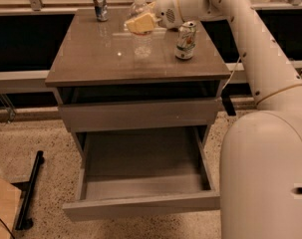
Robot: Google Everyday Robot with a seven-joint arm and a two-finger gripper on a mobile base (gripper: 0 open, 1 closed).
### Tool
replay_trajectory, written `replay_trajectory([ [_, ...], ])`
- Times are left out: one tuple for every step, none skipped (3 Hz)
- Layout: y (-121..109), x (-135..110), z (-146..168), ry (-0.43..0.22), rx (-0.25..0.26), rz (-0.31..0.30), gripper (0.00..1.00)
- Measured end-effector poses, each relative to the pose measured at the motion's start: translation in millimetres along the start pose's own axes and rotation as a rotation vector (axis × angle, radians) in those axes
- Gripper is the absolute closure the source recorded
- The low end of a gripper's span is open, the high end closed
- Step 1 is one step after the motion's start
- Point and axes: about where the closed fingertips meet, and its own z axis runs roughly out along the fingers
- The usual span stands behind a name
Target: Pick water bottle from middle drawer and place on counter
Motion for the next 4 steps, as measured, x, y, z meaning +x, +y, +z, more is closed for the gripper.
replay_trajectory([
  [-6,6,4,-0.004,-0.001,0.038,1.0],
  [-17,16,6,-0.013,0.0,0.093,0.84],
  [-28,28,8,-0.017,-0.001,0.15,0.6],
  [-36,37,13,-0.004,-0.003,0.189,0.37],
])
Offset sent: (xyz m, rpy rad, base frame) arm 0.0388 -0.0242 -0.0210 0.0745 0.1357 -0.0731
